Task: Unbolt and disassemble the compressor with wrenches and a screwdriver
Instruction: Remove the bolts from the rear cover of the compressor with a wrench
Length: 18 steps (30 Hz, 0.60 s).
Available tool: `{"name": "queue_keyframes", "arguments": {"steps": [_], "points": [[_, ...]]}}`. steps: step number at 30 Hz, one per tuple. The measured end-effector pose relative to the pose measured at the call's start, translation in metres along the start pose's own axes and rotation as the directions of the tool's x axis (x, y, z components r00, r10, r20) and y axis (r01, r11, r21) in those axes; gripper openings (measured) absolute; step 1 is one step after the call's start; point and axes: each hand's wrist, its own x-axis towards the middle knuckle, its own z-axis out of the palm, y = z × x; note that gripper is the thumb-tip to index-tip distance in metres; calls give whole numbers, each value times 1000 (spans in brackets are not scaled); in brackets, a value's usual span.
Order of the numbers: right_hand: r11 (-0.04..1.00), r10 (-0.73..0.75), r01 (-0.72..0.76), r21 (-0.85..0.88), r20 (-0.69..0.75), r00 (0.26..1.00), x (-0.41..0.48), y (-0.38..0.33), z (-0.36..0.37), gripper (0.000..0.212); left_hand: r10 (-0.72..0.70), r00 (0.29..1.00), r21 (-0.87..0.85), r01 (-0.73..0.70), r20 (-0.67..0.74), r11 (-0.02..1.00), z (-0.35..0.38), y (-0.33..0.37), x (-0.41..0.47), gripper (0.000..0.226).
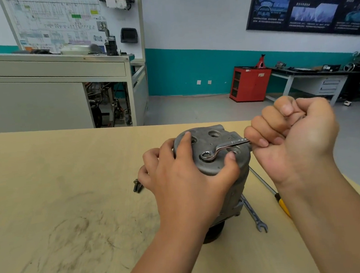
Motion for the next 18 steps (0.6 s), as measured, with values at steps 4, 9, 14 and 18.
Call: {"name": "queue_keyframes", "arguments": {"steps": [4,9,14,18], "points": [[998,67,-67,17,4,998,11,-2,-2,44,3,1000,-3,-3,15,1000,0,2,3,89],[988,141,-132,-78,125,982,30,0,18,42,-26,994,-60,32,107,998,-2,-3,10,101],[990,95,-75,-122,167,981,34,-11,36,45,-35,990,-30,40,138,999,-1,-2,10,103],[995,-65,70,-73,65,996,11,-10,15,37,-36,994,-52,41,102,998,0,-3,2,102]]}}
